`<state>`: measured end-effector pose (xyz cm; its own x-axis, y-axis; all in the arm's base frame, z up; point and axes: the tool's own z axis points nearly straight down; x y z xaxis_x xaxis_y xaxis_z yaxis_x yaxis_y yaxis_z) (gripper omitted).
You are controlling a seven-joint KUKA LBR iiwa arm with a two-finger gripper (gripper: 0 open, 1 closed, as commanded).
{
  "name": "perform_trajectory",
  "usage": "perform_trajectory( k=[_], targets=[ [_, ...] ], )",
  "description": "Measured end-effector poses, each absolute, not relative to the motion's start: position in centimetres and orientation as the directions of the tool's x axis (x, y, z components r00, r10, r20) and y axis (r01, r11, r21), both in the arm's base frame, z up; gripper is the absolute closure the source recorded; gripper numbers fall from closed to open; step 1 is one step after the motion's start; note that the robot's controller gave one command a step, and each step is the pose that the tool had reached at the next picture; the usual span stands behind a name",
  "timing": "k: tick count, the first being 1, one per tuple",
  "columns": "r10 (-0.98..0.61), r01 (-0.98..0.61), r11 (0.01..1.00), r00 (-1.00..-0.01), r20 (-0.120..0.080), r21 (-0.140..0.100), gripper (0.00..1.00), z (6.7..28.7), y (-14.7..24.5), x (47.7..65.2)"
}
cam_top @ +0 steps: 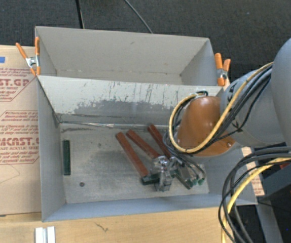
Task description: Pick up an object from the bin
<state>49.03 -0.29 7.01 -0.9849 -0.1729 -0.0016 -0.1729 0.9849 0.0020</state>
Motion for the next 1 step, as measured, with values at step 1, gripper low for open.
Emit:
perform_trajectory(
  k=[1],
  targets=[
    [-0.085, -0.085, 0.996, -0.996, -0.003, 0.001, 1.00, 22.77, -0.08, 50.44]
  ],
)
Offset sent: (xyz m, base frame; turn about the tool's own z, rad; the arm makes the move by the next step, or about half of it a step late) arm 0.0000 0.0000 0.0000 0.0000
